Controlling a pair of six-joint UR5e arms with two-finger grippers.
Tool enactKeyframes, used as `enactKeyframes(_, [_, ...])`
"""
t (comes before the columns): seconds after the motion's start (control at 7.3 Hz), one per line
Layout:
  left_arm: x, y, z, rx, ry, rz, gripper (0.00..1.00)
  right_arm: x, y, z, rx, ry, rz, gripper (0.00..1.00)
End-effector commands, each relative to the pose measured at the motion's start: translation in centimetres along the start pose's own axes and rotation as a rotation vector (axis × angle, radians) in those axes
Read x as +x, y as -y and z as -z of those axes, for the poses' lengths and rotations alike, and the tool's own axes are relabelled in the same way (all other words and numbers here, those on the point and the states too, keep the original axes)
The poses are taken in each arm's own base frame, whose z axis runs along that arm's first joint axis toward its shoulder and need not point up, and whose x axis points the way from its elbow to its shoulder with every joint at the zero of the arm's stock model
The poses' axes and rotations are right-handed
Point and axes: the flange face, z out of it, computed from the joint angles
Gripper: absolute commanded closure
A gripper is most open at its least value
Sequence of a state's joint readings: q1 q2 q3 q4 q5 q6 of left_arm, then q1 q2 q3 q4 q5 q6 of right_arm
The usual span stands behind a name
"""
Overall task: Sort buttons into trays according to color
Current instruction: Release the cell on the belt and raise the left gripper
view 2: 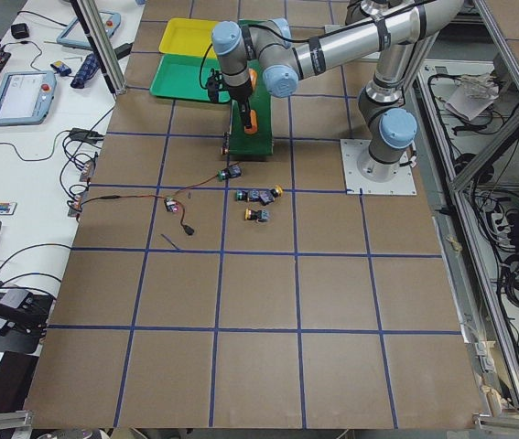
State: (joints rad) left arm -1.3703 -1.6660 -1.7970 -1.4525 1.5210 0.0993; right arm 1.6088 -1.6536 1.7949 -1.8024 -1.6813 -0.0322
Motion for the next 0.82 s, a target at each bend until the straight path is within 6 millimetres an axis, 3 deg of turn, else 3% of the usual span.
enactKeyframes(0.0, [0.3, -1.3, -0.3, -0.085, -0.004, -0.008, 0.00, 0.0, 0.0, 0.0, 0.000, 0.000, 0.000, 0.00])
enactKeyframes(0.41, [0.1, -2.7, 4.9, 0.004, -0.002, 0.004, 0.00, 0.0, 0.0, 0.2, 0.003, 0.001, 0.000, 0.00])
enactKeyframes(0.55, [-0.2, -2.9, 5.9, 0.032, 0.003, 0.009, 0.00, 0.0, 0.0, 0.2, 0.005, 0.001, -0.002, 0.00])
enactKeyframes(0.69, [-1.8, -2.9, 6.3, 0.041, 0.006, 0.011, 0.00, -0.1, -0.2, 0.2, 0.005, 0.002, 0.000, 0.00])
